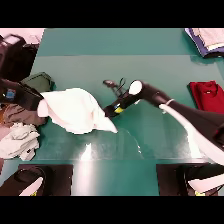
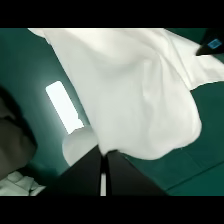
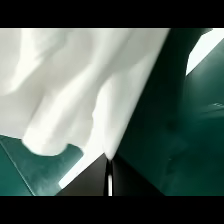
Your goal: Fold the shirts.
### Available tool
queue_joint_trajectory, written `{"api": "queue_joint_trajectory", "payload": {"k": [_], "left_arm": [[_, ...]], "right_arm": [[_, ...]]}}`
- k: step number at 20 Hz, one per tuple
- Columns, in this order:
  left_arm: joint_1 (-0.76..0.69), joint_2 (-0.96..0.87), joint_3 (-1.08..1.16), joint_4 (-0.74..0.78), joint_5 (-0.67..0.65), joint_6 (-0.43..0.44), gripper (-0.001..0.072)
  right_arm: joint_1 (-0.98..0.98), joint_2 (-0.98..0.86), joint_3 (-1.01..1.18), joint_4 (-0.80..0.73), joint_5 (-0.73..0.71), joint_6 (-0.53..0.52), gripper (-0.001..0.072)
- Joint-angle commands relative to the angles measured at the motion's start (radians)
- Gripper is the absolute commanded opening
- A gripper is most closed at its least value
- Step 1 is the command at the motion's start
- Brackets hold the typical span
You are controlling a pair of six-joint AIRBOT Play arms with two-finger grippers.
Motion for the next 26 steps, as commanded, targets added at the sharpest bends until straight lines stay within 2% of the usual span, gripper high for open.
{"api": "queue_joint_trajectory", "payload": {"k": [1, 3, 6, 12, 20, 24, 26], "left_arm": [[0.001, 0.001, 0.111, 0.122, 0.03, -0.006, 0.0025], [0.001, 0.001, 0.178, 0.156, 0.039, -0.007, 0.0025], [0.001, 0.001, 0.233, 0.151, 0.069, -0.025, 0.0025], [0.001, 0.001, 0.376, 0.129, 0.079, -0.025, 0.0025], [0.001, 0.001, 0.741, -0.161, 0.079, -0.025, 0.0025], [0.001, 0.001, 0.779, -0.29, 0.08, -0.026, 0.0025], [0.001, 0.0, 0.751, -0.282, 0.079, -0.025, 0.0025]], "right_arm": [[-0.117, 0.174, 0.002, -0.267, 0.093, 0.088, 0.0017], [-0.209, 0.297, 0.002, -0.337, 0.108, 0.106, 0.0016], [-0.335, 0.447, 0.028, -0.343, 0.111, 0.106, 0.0016], [-0.462, 0.66, 0.257, -0.352, 0.071, 0.105, 0.0016], [-0.641, 0.832, 0.594, -0.353, 0.07, 0.074, 0.0015], [-0.783, 0.84, 0.749, -0.349, 0.074, 0.061, 0.0015], [-0.846, 0.825, 0.785, -0.341, 0.08, 0.057, 0.0014]]}}
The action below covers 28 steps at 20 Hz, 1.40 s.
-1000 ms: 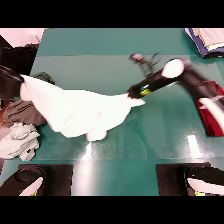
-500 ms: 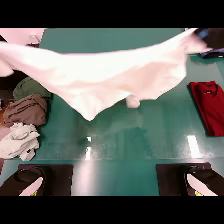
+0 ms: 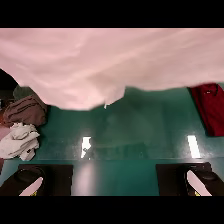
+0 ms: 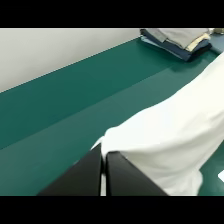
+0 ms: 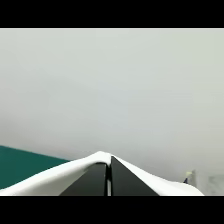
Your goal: Fold the shirts.
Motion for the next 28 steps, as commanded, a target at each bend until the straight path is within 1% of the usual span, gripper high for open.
{"api": "queue_joint_trajectory", "payload": {"k": [1, 3, 4, 6, 8, 10, 12, 16, 19, 20, 21, 22, 23, 24, 25, 26, 28], "left_arm": [[0.001, -0.001, -0.037, -0.032, -0.008, 0.001, 0.0025], [0.001, -0.003, -0.183, 0.004, -0.048, 0.001, 0.0025], [0.001, -0.01, -0.277, 0.022, -0.071, 0.001, 0.0025], [0.001, -0.035, -0.48, 0.053, -0.058, 0.005, 0.0025], [0.001, -0.074, -0.69, 0.074, 0.013, 0.013, 0.0025], [0.001, -0.123, -0.874, 0.083, 0.14, 0.013, 0.0025], [0.008, -0.198, -0.984, 0.097, 0.278, 0.013, 0.0025], [0.109, -0.363, -0.999, 0.079, 0.489, 0.002, 0.0025], [0.185, -0.447, -0.949, 0.013, 0.562, 0.004, 0.0026], [0.202, -0.464, -0.929, 0.002, 0.575, 0.005, 0.007], [0.216, -0.471, -0.908, 0.0, 0.586, 0.004, 0.0367], [0.232, -0.472, -0.889, 0.0, 0.583, 0.004, 0.0506], [0.25, -0.472, -0.861, 0.0, 0.557, 0.004, 0.0504], [0.27, -0.471, -0.83, -0.003, 0.506, 0.004, 0.0504], [0.291, -0.465, -0.804, -0.015, 0.43, 0.004, 0.0504], [0.306, -0.453, -0.799, -0.031, 0.356, 0.008, 0.0503], [0.314, -0.43, -0.837, -0.04, 0.225, 0.051, 0.0496]], "right_arm": [[-0.105, -0.02, 0.084, 0.014, 0.023, -0.013, 0.0014], [-0.117, -0.075, 0.069, 0.1, 0.072, -0.014, 0.0014], [-0.117, -0.108, 0.034, 0.167, 0.097, -0.022, 0.0014], [-0.097, -0.193, -0.06, 0.259, 0.169, -0.02, 0.0014], [-0.026, -0.296, -0.154, 0.258, 0.248, -0.018, 0.0015], [0.047, -0.404, -0.241, 0.257, 0.267, -0.018, 0.0014], [0.111, -0.506, -0.317, 0.248, 0.193, -0.018, 0.0014], [0.207, -0.677, -0.375, 0.179, -0.038, -0.019, 0.0016], [0.234, -0.76, -0.372, 0.183, -0.202, -0.019, 0.002], [0.233, -0.774, -0.371, 0.185, -0.233, -0.019, 0.0076], [0.233, -0.782, -0.371, 0.185, -0.243, -0.019, 0.0322], [0.224, -0.783, -0.371, 0.188, -0.233, -0.019, 0.0469], [0.212, -0.775, -0.371, 0.19, -0.201, -0.018, 0.0459], [0.197, -0.762, -0.372, 0.19, -0.154, -0.019, 0.0416], [0.181, -0.744, -0.372, 0.19, -0.093, -0.022, 0.0403], [0.164, -0.723, -0.374, 0.189, -0.017, -0.043, 0.0403], [0.141, -0.669, -0.421, 0.189, 0.082, -0.08, 0.0403]]}}
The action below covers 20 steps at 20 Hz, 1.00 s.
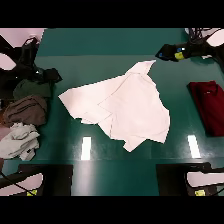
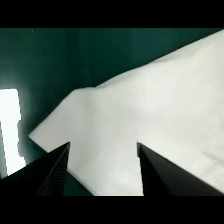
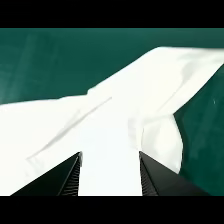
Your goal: Fold the shirts.
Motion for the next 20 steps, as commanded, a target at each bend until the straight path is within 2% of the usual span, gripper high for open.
{"api": "queue_joint_trajectory", "payload": {"k": [1, 4, 9, 11, 14, 15, 18, 20], "left_arm": [[0.029, 0.035, -0.055, -0.041, -0.203, 0.05, 0.0496], [0.029, 0.15, -0.318, -0.188, -0.175, 0.1, 0.0496], [0.029, 0.308, -0.718, -0.397, -0.089, 0.246, 0.0496], [0.029, 0.308, -0.787, -0.438, -0.006, 0.284, 0.0496], [0.029, 0.307, -0.83, -0.444, 0.143, 0.289, 0.0496], [0.029, 0.302, -0.83, -0.452, 0.16, 0.29, 0.0496], [0.029, 0.27, -0.83, -0.518, 0.196, 0.368, 0.0496], [0.029, 0.241, -0.83, -0.518, 0.221, 0.369, 0.0496]], "right_arm": [[-0.037, 0.084, -0.084, 0.0, 0.151, -0.042, 0.0403], [-0.048, 0.21, -0.267, 0.002, 0.148, -0.042, 0.0402], [-0.048, 0.374, -0.484, 0.002, 0.119, -0.042, 0.0403], [-0.048, 0.428, -0.541, 0.002, 0.09, -0.041, 0.0402], [-0.048, 0.49, -0.591, 0.002, 0.076, -0.04, 0.0402], [-0.048, 0.508, -0.605, 0.002, 0.076, -0.04, 0.0403], [-0.048, 0.542, -0.616, 0.002, 0.076, -0.04, 0.0402], [-0.048, 0.557, -0.616, 0.002, 0.076, -0.04, 0.0403]]}}
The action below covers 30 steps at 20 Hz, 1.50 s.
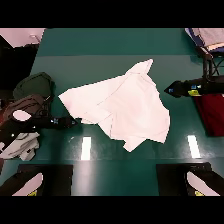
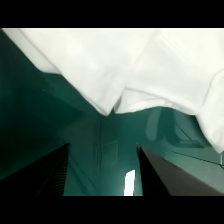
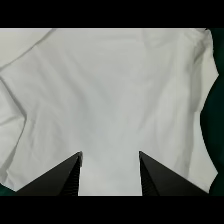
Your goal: Fold the shirts.
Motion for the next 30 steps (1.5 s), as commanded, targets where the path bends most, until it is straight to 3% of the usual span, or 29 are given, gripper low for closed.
{"api": "queue_joint_trajectory", "payload": {"k": [1, 6, 12, 13, 14, 18, 19, 20, 23, 27, 30], "left_arm": [[0.0, -0.047, -0.011, -0.04, 0.06, 0.038, 0.0496], [-0.026, -0.147, -0.003, -0.168, 0.079, 0.138, 0.0495], [-0.164, -0.201, 0.047, -0.13, 0.115, 0.093, 0.048], [-0.164, -0.201, 0.054, -0.105, 0.09, 0.093, 0.034], [-0.164, -0.201, 0.065, -0.06, 0.062, 0.093, 0.0245], [-0.164, -0.201, 0.092, -0.004, 0.038, 0.077, 0.0245], [-0.164, -0.201, 0.095, -0.005, 0.038, 0.077, 0.0184], [-0.164, -0.201, 0.097, -0.004, 0.034, 0.079, 0.0031], [-0.157, -0.185, 0.138, 0.032, -0.037, 0.049, 0.0023], [-0.158, -0.078, 0.311, 0.284, -0.261, -0.032, 0.0024], [-0.158, 0.011, 0.391, 0.423, -0.357, -0.049, 0.0025]], "right_arm": [[0.0, 0.037, -0.013, 0.0, -0.004, 0.001, 0.0402], [0.0, 0.045, -0.013, 0.0, -0.003, 0.005, 0.0402], [0.0, 0.045, -0.013, 0.0, 0.001, 0.005, 0.0402], [0.0, 0.045, -0.013, 0.0, 0.002, 0.005, 0.0402], [0.0, 0.045, -0.013, 0.0, 0.004, 0.005, 0.0402], [0.0, 0.045, -0.013, 0.0, 0.004, 0.005, 0.0402], [0.0, 0.045, -0.013, 0.0, 0.005, 0.005, 0.0403], [0.0, 0.045, -0.013, 0.0, 0.006, 0.005, 0.0402], [0.0, 0.045, -0.013, -0.001, 0.011, 0.005, 0.0403], [-0.003, 0.045, -0.014, -0.021, 0.068, 0.005, 0.0402], [-0.003, 0.042, -0.014, -0.127, 0.131, 0.048, 0.0403]]}}
